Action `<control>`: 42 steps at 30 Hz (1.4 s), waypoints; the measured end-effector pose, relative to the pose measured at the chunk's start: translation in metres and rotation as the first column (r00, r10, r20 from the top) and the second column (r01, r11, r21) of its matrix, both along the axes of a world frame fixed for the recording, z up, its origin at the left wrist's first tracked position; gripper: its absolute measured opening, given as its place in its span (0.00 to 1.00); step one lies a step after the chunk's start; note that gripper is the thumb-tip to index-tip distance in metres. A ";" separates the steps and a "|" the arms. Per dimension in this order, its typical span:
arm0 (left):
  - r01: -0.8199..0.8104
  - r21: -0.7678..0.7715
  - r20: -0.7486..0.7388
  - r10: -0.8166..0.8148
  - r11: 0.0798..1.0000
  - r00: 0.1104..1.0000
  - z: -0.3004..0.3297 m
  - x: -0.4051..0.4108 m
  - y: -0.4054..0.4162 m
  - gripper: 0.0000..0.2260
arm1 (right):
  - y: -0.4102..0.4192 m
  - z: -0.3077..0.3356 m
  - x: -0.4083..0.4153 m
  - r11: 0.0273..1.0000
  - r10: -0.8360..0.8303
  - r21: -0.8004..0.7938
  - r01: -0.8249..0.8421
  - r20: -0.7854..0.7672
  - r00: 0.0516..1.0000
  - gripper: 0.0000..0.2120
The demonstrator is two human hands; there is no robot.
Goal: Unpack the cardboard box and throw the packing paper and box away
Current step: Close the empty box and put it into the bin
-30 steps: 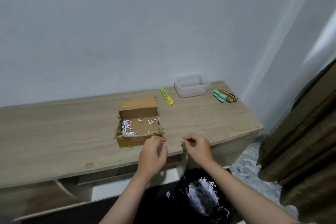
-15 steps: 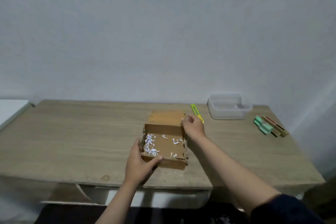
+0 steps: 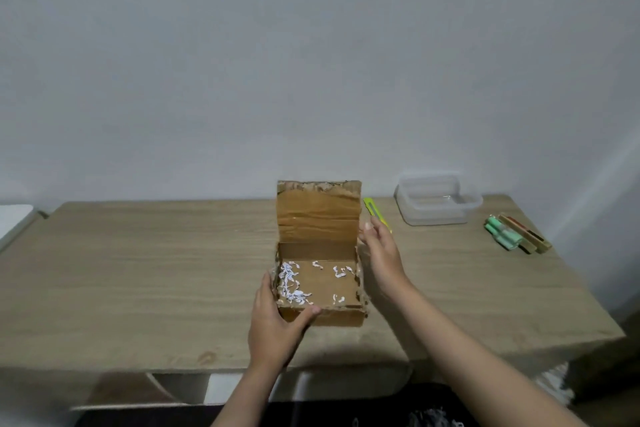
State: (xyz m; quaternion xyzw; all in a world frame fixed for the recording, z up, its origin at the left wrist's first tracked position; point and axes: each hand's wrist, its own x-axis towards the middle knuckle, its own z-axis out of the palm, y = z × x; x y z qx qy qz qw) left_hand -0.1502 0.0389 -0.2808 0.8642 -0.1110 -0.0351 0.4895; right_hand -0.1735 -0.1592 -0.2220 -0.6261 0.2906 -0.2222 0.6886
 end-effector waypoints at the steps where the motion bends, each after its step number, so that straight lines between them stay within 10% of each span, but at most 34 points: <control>1: 0.012 -0.008 -0.004 -0.012 1.000 1.000 0.000 0.001 0.000 0.50 | 0.003 -0.002 -0.005 1.000 0.015 -0.018 -0.014 0.008 1.000 0.23; 17: 0.072 -0.318 -0.120 -0.115 0.945 0.986 0.006 0.008 0.013 0.20 | 0.052 -0.042 -0.050 0.969 0.051 -0.226 -0.097 -0.201 0.978 0.23; 42: 0.387 -0.266 -0.114 -0.428 0.883 0.897 -0.024 -0.311 -0.106 0.23 | -0.067 -0.056 -0.397 0.915 -0.248 -0.393 0.088 -0.376 0.893 0.25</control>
